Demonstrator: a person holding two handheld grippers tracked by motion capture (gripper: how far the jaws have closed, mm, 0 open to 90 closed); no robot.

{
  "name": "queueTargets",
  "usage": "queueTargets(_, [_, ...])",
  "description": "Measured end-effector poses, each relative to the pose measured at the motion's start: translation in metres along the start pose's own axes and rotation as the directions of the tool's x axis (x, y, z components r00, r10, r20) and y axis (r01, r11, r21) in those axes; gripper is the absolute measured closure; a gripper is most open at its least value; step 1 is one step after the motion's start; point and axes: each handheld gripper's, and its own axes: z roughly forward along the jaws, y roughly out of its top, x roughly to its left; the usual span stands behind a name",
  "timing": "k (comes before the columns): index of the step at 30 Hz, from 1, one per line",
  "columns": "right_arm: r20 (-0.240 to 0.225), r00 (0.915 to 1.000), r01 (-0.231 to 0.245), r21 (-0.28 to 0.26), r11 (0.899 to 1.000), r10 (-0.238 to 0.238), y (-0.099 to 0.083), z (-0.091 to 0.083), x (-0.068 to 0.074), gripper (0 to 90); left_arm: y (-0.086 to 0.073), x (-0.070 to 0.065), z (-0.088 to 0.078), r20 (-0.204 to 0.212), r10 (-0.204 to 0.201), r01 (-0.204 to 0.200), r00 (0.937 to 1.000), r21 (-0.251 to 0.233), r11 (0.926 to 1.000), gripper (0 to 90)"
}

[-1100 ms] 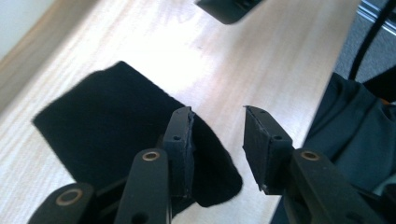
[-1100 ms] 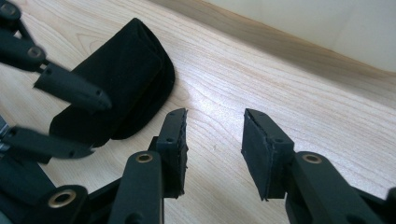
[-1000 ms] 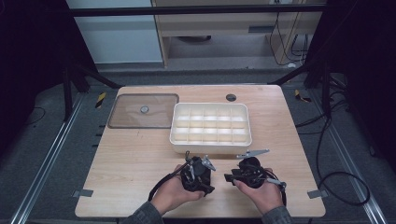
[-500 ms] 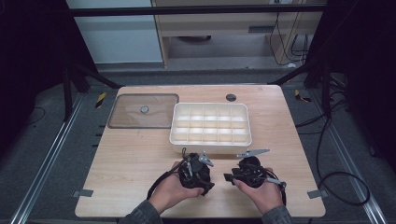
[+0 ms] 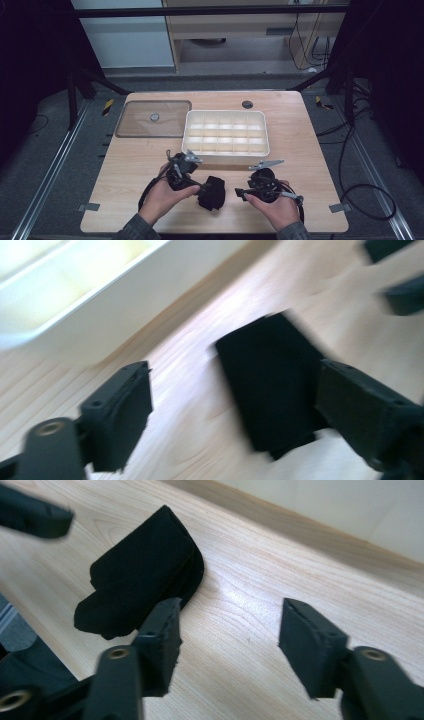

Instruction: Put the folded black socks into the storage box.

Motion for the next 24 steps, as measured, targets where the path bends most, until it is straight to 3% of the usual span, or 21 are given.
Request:
queueTargets(4, [0.019, 0.9997, -0.015, 0.024, 1.0, 0.015, 0.003, 0.005, 0.01, 30.8, -0.029, 0.023, -0.005, -0.046, -0.041, 0.04, 0.9981, -0.037, 0.9985, 6.8])
queueTargets(10, [0.029, 0.9986, -0.045, 0.025, 0.999, 0.045, 0.009, 0.009, 0.02, 18.5, -0.076, 0.056, -0.001, -0.091, -0.094, 0.09, 0.9914, -0.049, 0.9947, 5.6])
queueTargets(15, [0.035, 0.997, -0.07, 0.034, 0.997, 0.068, 0.019, 0.01, 0.027, 14.4, -0.092, 0.078, -0.011, -0.117, -0.124, 0.117, 0.9853, -0.068, 0.9908, 5.2])
queueTargets(19, [0.038, 0.9957, -0.086, 0.036, 0.996, 0.084, 0.026, 0.01, 0.031, 16.6, -0.106, 0.097, -0.006, -0.193, -0.149, 0.141, 0.9699, -0.052, 0.9886, 5.1])
queueTargets(22, [0.037, 0.9957, -0.086, 0.029, 0.996, 0.084, 0.031, 0.011, 0.032, 18.4, -0.116, 0.109, -0.006, -0.191, -0.199, 0.189, 0.9613, -0.07, 0.9795, 4.9])
queueTargets(24, [0.036, 0.9943, -0.101, 0.025, 0.995, 0.1, 0.032, 0.012, 0.033, 19.1, -0.118, 0.113, -0.007, -0.204, -0.209, 0.196, 0.9563, -0.082, 0.9771, 3.9])
